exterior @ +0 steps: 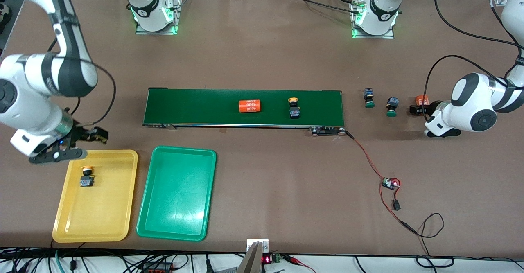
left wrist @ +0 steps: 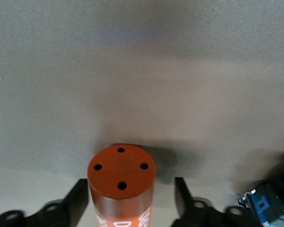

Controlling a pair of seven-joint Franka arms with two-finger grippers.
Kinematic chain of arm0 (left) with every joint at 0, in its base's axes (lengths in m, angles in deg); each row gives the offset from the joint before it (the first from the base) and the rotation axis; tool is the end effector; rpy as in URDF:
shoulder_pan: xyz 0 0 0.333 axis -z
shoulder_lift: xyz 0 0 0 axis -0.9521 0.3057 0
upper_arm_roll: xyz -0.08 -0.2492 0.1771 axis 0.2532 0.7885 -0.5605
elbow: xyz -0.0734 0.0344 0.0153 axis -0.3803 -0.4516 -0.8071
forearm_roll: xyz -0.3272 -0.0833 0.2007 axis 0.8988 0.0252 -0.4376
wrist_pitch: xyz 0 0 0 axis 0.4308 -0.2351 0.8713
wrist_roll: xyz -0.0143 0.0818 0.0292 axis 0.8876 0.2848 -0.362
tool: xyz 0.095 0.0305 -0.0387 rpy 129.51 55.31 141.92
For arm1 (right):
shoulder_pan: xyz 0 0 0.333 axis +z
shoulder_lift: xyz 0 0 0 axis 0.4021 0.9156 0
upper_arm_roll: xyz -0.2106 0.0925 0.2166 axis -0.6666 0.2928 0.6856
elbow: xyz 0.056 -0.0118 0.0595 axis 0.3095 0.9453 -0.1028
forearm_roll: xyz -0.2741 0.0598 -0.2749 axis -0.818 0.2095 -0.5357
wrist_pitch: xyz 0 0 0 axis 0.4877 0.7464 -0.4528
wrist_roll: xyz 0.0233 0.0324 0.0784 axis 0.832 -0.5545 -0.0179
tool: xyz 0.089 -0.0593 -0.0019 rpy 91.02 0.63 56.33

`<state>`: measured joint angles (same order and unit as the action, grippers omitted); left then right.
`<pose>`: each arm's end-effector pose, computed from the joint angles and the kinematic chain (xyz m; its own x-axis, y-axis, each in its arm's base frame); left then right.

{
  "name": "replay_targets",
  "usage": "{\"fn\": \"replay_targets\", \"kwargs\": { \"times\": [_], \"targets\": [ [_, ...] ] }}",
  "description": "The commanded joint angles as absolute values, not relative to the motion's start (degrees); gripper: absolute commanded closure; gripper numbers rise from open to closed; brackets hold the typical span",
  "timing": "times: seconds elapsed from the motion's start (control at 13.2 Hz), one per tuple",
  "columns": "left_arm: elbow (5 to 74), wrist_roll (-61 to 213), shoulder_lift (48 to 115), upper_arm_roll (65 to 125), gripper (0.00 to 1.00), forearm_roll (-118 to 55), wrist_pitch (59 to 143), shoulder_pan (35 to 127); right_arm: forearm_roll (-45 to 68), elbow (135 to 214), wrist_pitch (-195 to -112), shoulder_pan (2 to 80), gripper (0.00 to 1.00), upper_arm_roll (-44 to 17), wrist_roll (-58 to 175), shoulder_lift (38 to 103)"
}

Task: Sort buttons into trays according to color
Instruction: 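Grasp the orange cylinder with the left gripper while the right gripper returns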

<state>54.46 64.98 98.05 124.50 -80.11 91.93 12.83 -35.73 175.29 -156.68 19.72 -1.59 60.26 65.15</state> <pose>0.5145 0.1434 0.1556 0.8700 0.0944 -0.4840 0.0647 -0.9949 -0.0777 0.6469 0.0133 0.3984 0.9832 0.1822 0.0088 0.1797 -0.9759 0.1241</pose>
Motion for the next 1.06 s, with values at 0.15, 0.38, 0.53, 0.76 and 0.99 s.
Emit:
{"fn": "replay_targets", "kwargs": {
  "times": [0.15,0.38,0.53,0.76,0.99],
  "targets": [
    [54.22,66.2,96.61,125.56,0.75,-81.32,90.98,12.52,-28.79,185.13,-150.68,19.49,0.0,2.07,63.87,53.59],
    [48.79,65.06,95.81,131.69,0.77,-80.18,84.41,12.87,-28.6,185.84,-146.29,19.4,0.0,8.73,73.07,49.81],
    [46.23,62.43,95.81,135.3,0.77,-78.0,82.71,13.66,-28.6,185.84,-145.66,19.32,0.0,14.0,81.15,49.1],
    [44.12,62.15,95.81,139.88,0.76,-77.37,82.62,18.21,-28.6,185.84,-146.62,19.4,0.0,19.29,86.54,49.09],
    [41.04,58.93,95.99,139.46,0.77,-75.45,81.93,25.25,-28.6,185.32,-146.89,19.4,0.0,20.62,87.26,49.09]
  ]
}}
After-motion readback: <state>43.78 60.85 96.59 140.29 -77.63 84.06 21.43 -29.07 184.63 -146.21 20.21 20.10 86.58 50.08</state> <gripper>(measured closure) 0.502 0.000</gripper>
